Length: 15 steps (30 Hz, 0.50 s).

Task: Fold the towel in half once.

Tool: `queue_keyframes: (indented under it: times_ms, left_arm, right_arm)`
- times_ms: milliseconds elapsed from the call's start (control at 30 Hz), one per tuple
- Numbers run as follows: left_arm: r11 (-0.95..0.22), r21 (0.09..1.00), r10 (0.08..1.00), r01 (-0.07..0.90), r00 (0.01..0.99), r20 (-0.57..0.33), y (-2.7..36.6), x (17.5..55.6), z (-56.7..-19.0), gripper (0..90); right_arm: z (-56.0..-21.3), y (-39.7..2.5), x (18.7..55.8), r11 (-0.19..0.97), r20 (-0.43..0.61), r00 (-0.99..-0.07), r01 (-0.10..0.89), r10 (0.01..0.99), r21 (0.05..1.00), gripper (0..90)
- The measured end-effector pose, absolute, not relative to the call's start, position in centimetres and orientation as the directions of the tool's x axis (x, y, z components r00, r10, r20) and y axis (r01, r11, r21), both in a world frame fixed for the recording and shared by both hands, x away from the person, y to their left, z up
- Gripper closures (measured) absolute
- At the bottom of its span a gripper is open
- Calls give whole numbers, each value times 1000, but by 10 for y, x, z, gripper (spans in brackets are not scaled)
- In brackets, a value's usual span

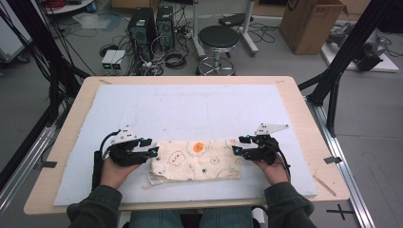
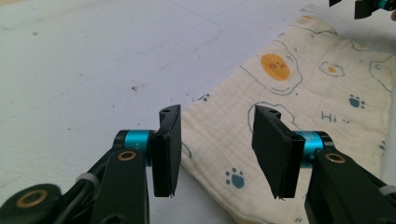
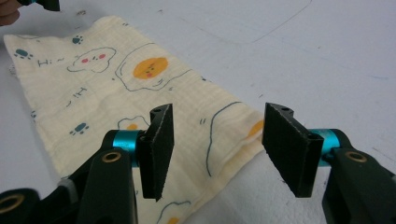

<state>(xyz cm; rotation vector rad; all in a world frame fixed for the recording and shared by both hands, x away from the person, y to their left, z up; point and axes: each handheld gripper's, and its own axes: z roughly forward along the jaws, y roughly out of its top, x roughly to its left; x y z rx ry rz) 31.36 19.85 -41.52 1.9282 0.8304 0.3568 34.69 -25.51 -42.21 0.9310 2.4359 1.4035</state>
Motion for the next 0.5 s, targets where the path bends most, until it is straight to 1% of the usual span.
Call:
queue_keyframes:
  times_ms: [300, 500]
  left_arm:
    - [-289, 874, 685, 391, 722, -97, 201, 307, -413, 469]
    - [-283, 876, 687, 391, 720, -99, 203, 302, -412, 447]
  right_arm:
    - [-418, -257, 338, 346, 146, -786, 420, 601, 839, 353]
    - [-416, -260, 332, 338, 139, -782, 413, 608, 846, 331]
